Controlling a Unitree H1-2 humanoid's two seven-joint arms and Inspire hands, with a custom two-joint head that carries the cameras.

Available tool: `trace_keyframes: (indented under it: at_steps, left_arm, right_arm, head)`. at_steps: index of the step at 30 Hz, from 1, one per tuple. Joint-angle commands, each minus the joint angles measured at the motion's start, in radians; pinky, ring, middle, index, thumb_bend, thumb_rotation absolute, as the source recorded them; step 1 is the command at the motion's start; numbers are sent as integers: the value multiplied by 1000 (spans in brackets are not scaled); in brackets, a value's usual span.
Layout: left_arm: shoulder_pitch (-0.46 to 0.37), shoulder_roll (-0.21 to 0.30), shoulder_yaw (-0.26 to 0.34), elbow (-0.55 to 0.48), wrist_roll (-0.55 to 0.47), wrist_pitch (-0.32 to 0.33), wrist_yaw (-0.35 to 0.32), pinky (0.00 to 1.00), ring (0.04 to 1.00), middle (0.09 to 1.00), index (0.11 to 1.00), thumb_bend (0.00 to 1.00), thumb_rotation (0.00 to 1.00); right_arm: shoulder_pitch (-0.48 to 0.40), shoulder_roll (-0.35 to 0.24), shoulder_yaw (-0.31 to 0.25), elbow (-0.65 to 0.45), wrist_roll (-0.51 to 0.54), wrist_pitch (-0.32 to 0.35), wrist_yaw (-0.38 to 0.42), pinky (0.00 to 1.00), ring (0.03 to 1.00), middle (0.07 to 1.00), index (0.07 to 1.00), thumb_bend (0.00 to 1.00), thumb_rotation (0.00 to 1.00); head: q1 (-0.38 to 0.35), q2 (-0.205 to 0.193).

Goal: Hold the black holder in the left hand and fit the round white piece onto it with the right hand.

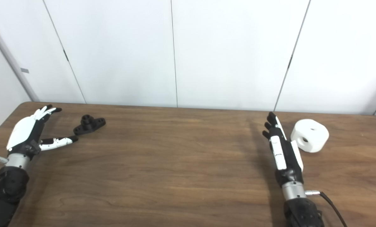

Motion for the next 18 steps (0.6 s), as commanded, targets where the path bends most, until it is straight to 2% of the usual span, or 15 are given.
trace_keyframes:
  at_steps: [1,5,10,18]
  left_arm:
    - [-51,44,-2,6,-3,-8,1,1000,1000,970,849,1000,484]
    - [-58,48,-9,6,-5,12,-20,1000,998,957,838,1000,479]
    - [-75,57,-21,31,-11,10,-41,1000,997,949,830,1000,468]
    - [-100,64,-50,66,-11,32,-73,1000,987,925,811,997,450]
  right_arm:
    - [54,-1,-3,59,18,-33,9,934,971,980,970,311,1000]
    - [54,-7,1,63,20,-48,21,943,976,983,975,283,1000]
    - [61,-5,-2,46,25,-36,21,934,971,981,974,295,1000]
    - [59,-9,-7,52,43,-36,32,966,982,987,973,291,1000]
  head:
    - [1,1]
    - [-3,0]
    - [1,4]
    - [34,0]
